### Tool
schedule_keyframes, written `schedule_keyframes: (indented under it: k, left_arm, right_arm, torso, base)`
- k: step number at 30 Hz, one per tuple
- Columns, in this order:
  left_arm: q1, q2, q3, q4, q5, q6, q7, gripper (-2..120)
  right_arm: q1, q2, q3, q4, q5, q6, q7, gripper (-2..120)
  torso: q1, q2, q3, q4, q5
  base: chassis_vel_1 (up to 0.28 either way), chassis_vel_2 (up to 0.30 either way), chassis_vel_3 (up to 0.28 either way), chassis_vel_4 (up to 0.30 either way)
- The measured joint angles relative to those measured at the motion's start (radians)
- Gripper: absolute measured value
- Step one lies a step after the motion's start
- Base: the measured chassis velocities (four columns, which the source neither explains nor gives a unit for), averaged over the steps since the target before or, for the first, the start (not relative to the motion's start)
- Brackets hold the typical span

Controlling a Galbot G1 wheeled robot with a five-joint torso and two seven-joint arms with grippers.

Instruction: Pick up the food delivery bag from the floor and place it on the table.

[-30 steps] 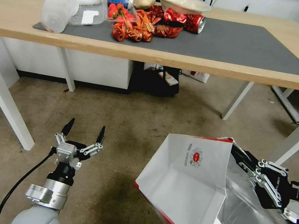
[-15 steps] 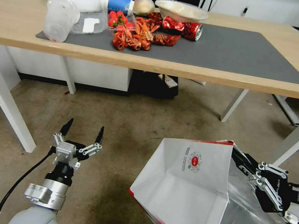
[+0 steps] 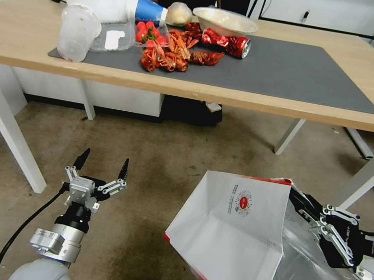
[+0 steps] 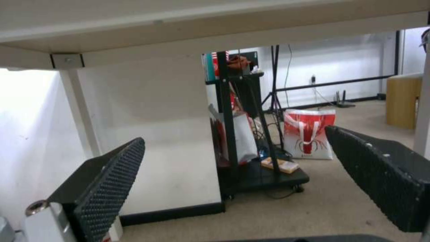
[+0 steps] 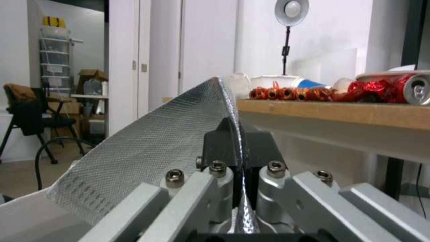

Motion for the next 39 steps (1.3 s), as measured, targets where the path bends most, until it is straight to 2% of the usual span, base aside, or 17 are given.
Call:
schedule_keyframes:
  k: [39]
  left_arm:
    - [0.006, 0.003, 0.002, -0.011, 0.015, 0.017, 0.003, 100]
  right_arm:
    - [0.003, 0.003, 0.001, -0.008, 0.006, -0.006, -0.016, 0]
  torso:
    - [0.045, 0.156, 0.111, 0.0, 0.0]
  base:
    - [0.0, 0.0, 0.0, 0.0]
